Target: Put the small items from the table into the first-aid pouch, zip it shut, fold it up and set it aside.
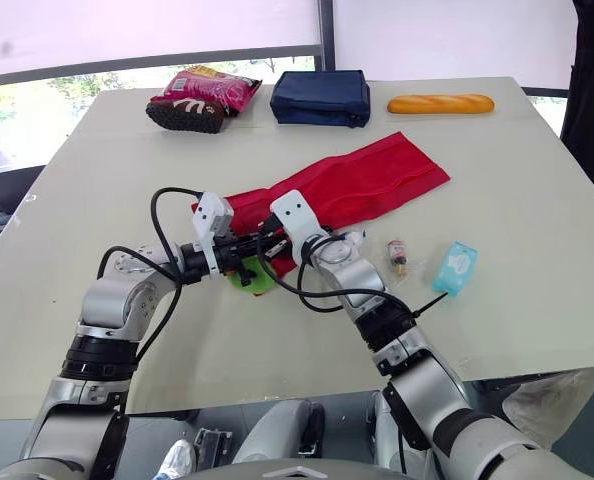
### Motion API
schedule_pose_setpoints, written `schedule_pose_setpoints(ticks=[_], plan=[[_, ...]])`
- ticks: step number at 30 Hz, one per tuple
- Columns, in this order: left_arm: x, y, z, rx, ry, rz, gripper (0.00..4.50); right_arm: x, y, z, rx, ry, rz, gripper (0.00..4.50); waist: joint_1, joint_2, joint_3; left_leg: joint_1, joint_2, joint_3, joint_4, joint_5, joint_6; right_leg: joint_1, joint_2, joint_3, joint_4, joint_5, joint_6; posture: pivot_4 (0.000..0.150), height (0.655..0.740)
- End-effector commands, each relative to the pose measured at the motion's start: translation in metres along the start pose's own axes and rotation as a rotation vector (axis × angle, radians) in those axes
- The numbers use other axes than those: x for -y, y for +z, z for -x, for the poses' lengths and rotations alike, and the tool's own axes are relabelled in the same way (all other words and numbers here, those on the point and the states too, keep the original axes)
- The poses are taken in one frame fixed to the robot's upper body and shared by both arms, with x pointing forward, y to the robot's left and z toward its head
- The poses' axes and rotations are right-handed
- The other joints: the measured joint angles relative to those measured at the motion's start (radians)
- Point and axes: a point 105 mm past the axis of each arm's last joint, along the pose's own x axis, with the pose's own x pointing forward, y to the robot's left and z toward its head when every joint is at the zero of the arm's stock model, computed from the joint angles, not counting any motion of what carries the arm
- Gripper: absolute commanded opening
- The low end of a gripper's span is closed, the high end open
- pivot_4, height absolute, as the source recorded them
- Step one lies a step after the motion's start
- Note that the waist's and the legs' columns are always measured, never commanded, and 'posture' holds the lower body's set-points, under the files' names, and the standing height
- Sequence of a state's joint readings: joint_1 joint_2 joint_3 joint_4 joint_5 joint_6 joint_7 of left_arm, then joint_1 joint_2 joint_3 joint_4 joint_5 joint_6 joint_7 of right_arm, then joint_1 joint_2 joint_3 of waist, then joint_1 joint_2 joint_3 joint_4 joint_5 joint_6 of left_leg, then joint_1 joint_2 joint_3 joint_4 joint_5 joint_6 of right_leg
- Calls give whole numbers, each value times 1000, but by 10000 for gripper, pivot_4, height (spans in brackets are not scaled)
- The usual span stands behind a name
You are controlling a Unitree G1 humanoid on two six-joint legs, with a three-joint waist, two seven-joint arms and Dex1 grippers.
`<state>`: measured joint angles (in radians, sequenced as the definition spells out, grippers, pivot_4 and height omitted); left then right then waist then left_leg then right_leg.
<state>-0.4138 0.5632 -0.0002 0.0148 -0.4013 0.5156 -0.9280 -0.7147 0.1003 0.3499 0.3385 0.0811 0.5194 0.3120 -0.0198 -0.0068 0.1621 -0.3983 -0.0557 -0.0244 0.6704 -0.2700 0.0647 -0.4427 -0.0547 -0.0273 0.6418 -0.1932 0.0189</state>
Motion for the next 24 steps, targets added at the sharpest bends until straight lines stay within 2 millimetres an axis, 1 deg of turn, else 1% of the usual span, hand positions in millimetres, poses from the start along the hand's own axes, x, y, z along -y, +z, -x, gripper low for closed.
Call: schedule_pose_setpoints(ticks=[1,3,8,10,12,14,16,18,24], plan=[[-3,-6,6,-35,-5,-62,0,-9,29,18,99,66,47,594,1,0,0,0,0,0,0,0,0,0,0,0,0,0,0,1500,7395],[-9,-11,11,-69,-2,-103,0,-12,31,32,107,112,71,594,3,0,0,0,0,0,0,0,0,0,0,0,0,0,0,1500,7395],[-18,-17,18,-112,-41,-150,0,-10,38,67,175,153,97,594,4,0,0,0,0,0,0,0,0,0,0,0,0,0,0,1500,7395],[-17,-19,23,-136,-92,-178,0,-8,41,85,213,169,80,594,4,0,0,0,0,0,0,0,0,0,0,0,0,0,0,1500,7395],[-17,-22,30,-167,-157,-213,0,-5,49,108,300,184,67,594,6,0,0,-1,0,0,0,0,0,0,0,-1,0,0,0,1500,7395],[-18,-25,38,-190,-203,-239,0,-2,51,125,352,192,68,594,7,0,0,-1,0,0,0,0,0,0,0,-1,0,0,0,1500,7395],[-22,-28,45,-222,-231,-269,0,1,50,138,378,194,68,594,6,0,0,-1,0,0,0,0,0,0,0,-1,-1,0,0,1500,7395],[-31,-33,54,-271,-239,-309,0,6,45,152,385,190,68,594,7,0,0,-1,1,0,0,0,0,0,0,-1,0,0,0,1500,7395],[-65,-35,78,-353,-150,-339,0,26,29,191,379,104,57,594,11,-2,0,-1,1,0,0,0,1,0,0,-3,0,0,0,1500,7395]])
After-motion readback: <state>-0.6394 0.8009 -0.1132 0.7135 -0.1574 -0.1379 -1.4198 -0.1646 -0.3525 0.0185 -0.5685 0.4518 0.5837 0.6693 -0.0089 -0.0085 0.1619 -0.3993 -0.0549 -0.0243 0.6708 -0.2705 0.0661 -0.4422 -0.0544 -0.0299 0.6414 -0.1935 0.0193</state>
